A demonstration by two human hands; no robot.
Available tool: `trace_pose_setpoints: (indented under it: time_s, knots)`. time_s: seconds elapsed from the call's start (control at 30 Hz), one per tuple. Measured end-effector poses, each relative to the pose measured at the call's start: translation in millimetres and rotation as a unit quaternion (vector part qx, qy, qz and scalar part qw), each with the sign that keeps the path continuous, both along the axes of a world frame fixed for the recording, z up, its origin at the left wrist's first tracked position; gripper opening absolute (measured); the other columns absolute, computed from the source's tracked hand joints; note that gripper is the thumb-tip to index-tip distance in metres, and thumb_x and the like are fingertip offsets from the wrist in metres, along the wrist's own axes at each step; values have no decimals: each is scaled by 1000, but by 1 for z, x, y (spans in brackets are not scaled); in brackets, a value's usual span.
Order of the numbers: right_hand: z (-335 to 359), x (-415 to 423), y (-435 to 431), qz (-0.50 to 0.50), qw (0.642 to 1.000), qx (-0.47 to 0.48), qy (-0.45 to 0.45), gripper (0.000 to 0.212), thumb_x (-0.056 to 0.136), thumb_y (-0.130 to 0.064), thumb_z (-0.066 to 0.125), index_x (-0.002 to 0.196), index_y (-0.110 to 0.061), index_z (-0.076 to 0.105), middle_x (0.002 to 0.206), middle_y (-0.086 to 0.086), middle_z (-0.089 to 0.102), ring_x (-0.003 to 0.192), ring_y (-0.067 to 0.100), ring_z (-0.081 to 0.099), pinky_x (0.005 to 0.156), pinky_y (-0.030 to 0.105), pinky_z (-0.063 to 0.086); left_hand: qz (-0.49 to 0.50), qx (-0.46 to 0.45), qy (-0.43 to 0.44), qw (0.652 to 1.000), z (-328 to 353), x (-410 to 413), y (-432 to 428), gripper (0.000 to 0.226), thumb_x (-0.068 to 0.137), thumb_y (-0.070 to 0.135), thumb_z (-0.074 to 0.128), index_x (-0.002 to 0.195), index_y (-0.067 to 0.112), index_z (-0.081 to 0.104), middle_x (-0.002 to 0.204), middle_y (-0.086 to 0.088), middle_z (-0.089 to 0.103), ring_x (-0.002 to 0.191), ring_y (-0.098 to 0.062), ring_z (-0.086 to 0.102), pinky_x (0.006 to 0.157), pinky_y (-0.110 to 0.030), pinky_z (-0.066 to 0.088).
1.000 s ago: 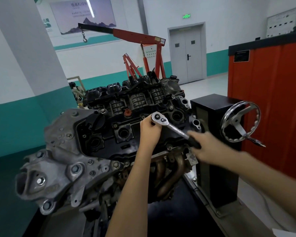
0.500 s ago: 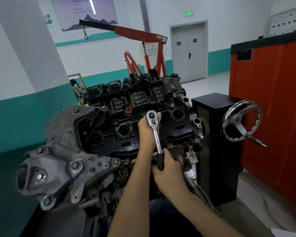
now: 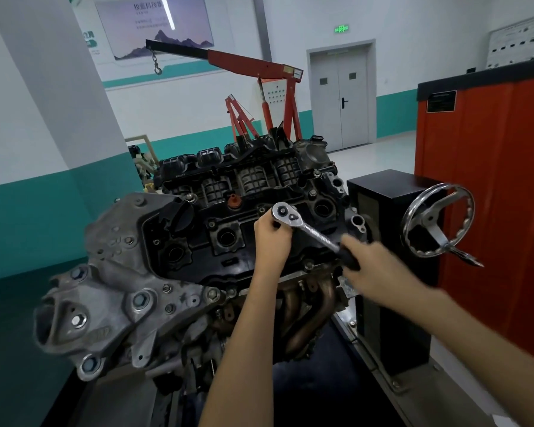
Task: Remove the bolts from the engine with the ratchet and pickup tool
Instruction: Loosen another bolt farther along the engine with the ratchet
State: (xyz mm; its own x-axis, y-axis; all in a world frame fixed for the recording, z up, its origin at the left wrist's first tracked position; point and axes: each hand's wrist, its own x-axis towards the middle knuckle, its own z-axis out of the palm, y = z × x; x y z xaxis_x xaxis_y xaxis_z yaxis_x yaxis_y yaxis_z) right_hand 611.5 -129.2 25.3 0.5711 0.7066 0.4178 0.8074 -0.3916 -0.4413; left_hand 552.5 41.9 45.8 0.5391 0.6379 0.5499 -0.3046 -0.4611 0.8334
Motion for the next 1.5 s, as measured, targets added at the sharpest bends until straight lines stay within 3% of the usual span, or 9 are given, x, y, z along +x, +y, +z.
trace_pose_setpoints:
  time_s: [0.13, 0.27, 0.47, 0.63, 0.77, 0.97, 1.2, 1.33, 1.5]
  knots:
    - [-44, -66, 36, 22, 954, 184, 235, 25, 79, -6, 60, 81, -27, 45, 67, 7, 53, 46, 5, 49, 41, 15, 37, -5, 6, -3, 1000, 1, 2, -4, 56, 93, 8, 61, 46, 36, 47, 45, 18, 40, 49, 2, 34, 54, -11, 30]
    - [-48, -92, 63, 40, 932, 206, 297, 23, 82, -7, 56, 98, -23, 50, 74, 6, 56, 56, 7, 52, 49, 11, 40, 3, -41, -18, 999, 2, 6, 1, 58, 92, 3, 62, 47, 33, 41, 43, 18, 35, 46, 2, 32, 53, -10, 29]
    - [9, 4, -8, 107, 990, 8, 95, 23, 78, 4, 59, 95, -12, 59, 63, 0, 54, 51, 7, 49, 50, 21, 41, -11, 29, 31, 999, 2, 2, 3, 40, 91, 4, 54, 57, 24, 57, 50, 16, 44, 55, -1, 36, 59, -22, 34]
    - [51, 37, -7, 12, 985, -109, -136, 19, 86, -19, 60, 97, -27, 47, 66, -10, 47, 58, 11, 49, 53, 21, 34, 0, 19, 23, 1000, 0, -1, 6, 29, 89, 0, 51, 68, 17, 63, 54, 15, 47, 53, -2, 37, 52, -14, 29]
    - [-7, -19, 3, 16, 995, 47, 84, 24, 80, -10, 60, 82, -24, 41, 65, 7, 52, 56, 22, 52, 50, 35, 43, 3, -9, 5, 1000, -4, 1, 3, 33, 92, 4, 57, 63, 19, 63, 57, 17, 53, 62, -1, 45, 64, -18, 39]
    - [-41, -89, 52, 39, 937, 200, 284, 20, 80, -2, 55, 86, -21, 51, 63, 2, 52, 47, 2, 50, 40, 12, 36, -1, -22, -13, 1000, -1, 4, 0, 54, 93, 9, 63, 48, 33, 44, 46, 18, 40, 54, 4, 35, 58, -13, 35]
    - [21, 14, -9, 71, 996, -34, 31, 22, 81, -3, 60, 96, -18, 57, 67, 0, 56, 59, 16, 58, 52, 25, 44, -8, 25, 28, 999, 2, 0, 4, 31, 91, 2, 54, 68, 20, 67, 61, 14, 56, 63, -5, 45, 65, -22, 38]
    - [50, 40, -5, -7, 976, -112, -188, 21, 86, -20, 57, 105, -24, 50, 69, -6, 48, 67, 22, 54, 61, 28, 37, -3, 19, 21, 1000, 1, -3, 4, 34, 90, 3, 53, 71, 27, 66, 56, 15, 51, 57, -3, 39, 56, -17, 33]
    - [-18, -27, 5, 13, 991, 79, 108, 21, 79, -7, 61, 82, -21, 45, 64, 9, 55, 57, 23, 56, 52, 38, 48, -16, 14, 1, 1000, -1, -1, -3, 57, 94, 5, 55, 51, 42, 57, 49, 19, 46, 52, 2, 37, 55, -13, 33]
